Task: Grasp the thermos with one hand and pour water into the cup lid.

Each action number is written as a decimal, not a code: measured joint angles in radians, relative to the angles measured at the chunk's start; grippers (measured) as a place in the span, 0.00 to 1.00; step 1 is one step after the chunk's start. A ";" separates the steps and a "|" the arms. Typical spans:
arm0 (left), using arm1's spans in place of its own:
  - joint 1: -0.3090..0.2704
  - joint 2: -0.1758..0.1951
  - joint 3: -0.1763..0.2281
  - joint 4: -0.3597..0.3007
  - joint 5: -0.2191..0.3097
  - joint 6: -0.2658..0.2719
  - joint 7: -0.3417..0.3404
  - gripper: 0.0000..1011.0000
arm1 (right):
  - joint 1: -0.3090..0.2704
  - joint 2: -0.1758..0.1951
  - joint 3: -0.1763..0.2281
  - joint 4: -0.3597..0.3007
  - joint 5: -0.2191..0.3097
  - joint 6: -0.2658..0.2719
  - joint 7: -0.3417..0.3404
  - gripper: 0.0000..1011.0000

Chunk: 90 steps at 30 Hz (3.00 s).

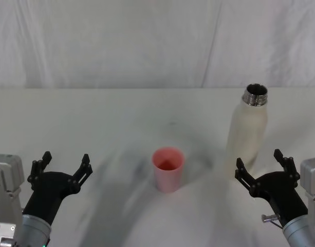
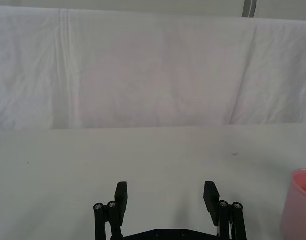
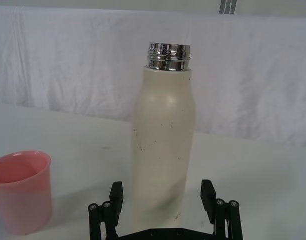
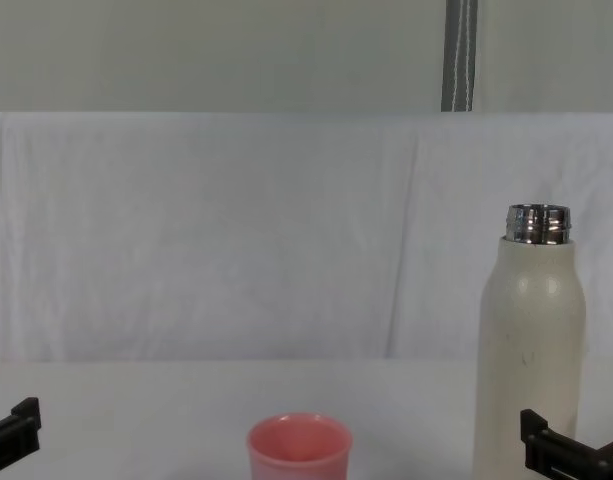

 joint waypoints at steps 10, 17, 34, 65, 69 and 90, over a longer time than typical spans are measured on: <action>0.000 0.000 0.000 0.000 0.000 0.000 0.000 0.99 | 0.000 0.000 0.000 0.000 0.000 0.000 0.000 0.99; 0.000 0.000 0.000 0.000 0.000 0.000 0.000 0.99 | 0.000 0.000 0.000 0.000 0.000 0.000 0.000 0.99; 0.000 0.000 0.000 0.000 0.000 0.000 0.000 0.99 | 0.000 0.000 0.000 0.000 0.000 0.000 0.000 0.99; 0.000 0.000 0.000 0.000 0.000 0.000 0.000 0.99 | 0.000 0.000 0.000 0.000 0.000 0.000 0.000 0.99; 0.000 0.000 0.000 0.000 0.000 0.000 0.000 0.99 | 0.000 0.000 0.000 0.000 0.000 0.000 0.000 0.99; 0.000 0.000 0.000 0.000 0.000 0.000 0.000 0.99 | 0.000 0.000 0.000 0.000 0.000 0.000 0.000 0.99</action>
